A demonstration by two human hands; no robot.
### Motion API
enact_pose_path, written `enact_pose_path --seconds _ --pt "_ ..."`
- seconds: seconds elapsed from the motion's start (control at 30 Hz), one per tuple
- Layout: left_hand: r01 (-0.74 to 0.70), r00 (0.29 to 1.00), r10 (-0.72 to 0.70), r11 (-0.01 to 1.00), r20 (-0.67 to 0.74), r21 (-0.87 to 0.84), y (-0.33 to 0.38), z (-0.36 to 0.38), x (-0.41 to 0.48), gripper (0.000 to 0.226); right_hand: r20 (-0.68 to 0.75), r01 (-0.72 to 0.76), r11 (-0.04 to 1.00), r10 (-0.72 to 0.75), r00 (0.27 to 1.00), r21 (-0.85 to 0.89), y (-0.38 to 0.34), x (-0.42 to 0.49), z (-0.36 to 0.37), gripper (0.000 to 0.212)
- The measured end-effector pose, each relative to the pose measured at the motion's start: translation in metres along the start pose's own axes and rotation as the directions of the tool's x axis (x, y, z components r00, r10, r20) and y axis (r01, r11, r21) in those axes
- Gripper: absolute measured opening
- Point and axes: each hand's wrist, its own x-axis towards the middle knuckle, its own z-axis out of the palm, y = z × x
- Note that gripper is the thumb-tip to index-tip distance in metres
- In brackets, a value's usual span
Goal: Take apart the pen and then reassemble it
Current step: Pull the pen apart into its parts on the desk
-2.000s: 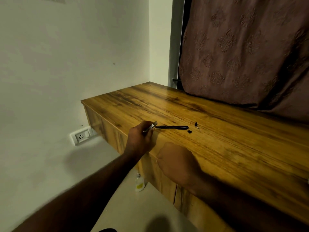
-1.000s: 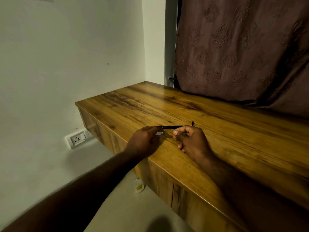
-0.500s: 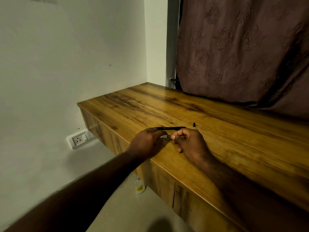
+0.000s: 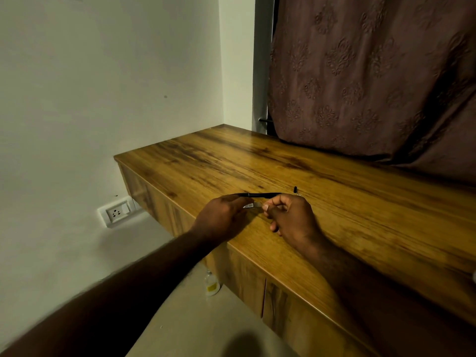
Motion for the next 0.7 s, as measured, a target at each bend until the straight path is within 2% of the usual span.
enact_pose_path --seconds 0.3,0.6,0.7 --pt "-0.04 0.999 0.038 0.997 0.03 0.066 0.005 -0.003 0.0 0.026 0.002 -0.005 0.999 0.005 1.0 0.038 0.001 0.0 0.0 0.008" --pt "-0.04 0.996 0.03 0.992 0.085 0.123 0.013 -0.009 0.002 0.051 0.022 -0.003 0.999 0.002 1.0 0.032 0.002 0.001 0.0 0.009" --pt "-0.049 0.994 0.035 0.988 0.101 0.143 0.013 -0.009 0.002 0.051 0.048 -0.029 0.998 0.026 0.998 0.052 0.002 0.003 0.0 0.009"
